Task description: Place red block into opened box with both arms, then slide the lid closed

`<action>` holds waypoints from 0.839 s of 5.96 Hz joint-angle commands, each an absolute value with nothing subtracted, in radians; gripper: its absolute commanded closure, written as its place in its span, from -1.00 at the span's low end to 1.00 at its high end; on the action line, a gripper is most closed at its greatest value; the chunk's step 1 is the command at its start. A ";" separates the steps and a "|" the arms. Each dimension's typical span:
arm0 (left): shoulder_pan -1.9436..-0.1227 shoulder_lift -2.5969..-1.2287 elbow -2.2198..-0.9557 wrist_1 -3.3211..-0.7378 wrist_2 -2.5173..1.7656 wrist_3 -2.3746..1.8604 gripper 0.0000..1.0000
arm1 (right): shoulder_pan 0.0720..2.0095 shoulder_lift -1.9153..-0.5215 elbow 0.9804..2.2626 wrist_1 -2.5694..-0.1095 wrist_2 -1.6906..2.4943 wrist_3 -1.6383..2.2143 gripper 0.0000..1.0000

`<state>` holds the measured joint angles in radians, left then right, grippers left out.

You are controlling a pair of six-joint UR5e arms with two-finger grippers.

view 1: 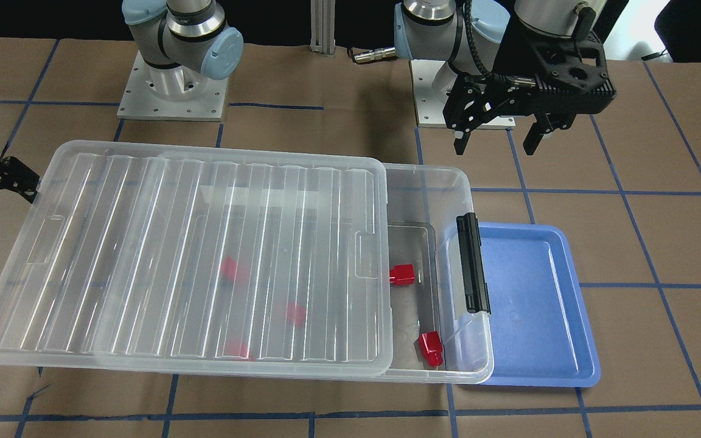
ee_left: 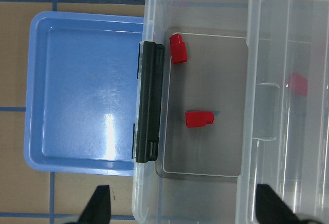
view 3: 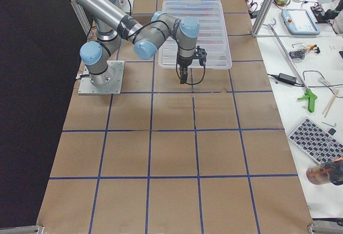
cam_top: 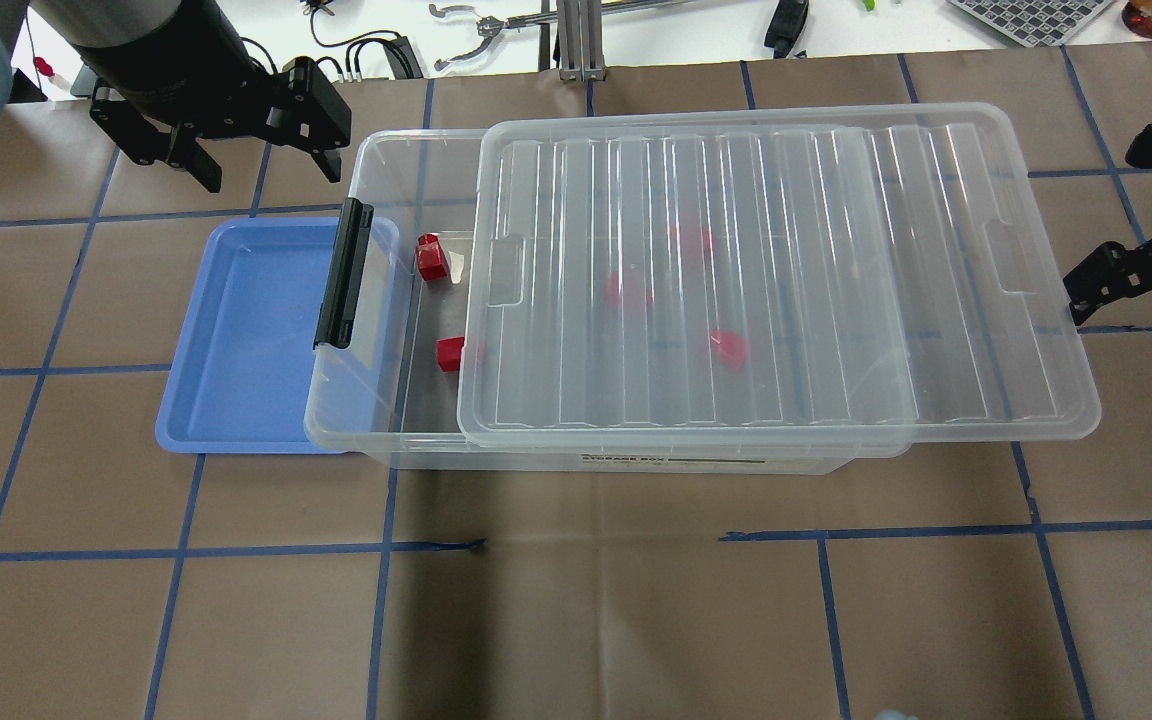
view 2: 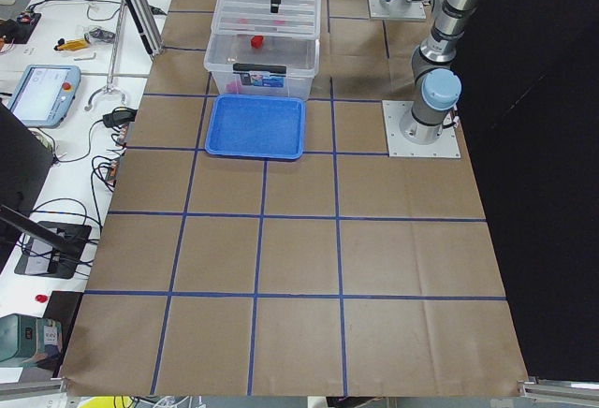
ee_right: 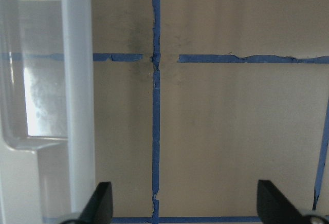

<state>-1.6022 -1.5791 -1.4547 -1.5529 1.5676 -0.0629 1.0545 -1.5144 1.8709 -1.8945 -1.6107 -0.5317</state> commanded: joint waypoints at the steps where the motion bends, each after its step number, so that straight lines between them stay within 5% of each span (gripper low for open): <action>1: -1.601 -1.578 -1.454 -1.552 1.566 -0.063 -0.97 | 1.060 -1.520 1.896 -1.894 -1.609 -0.531 -1.00; 5: -1.603 -1.578 -1.454 -1.552 1.565 -0.063 -0.97 | 1.109 -1.529 1.901 -1.887 -1.609 -0.525 -1.00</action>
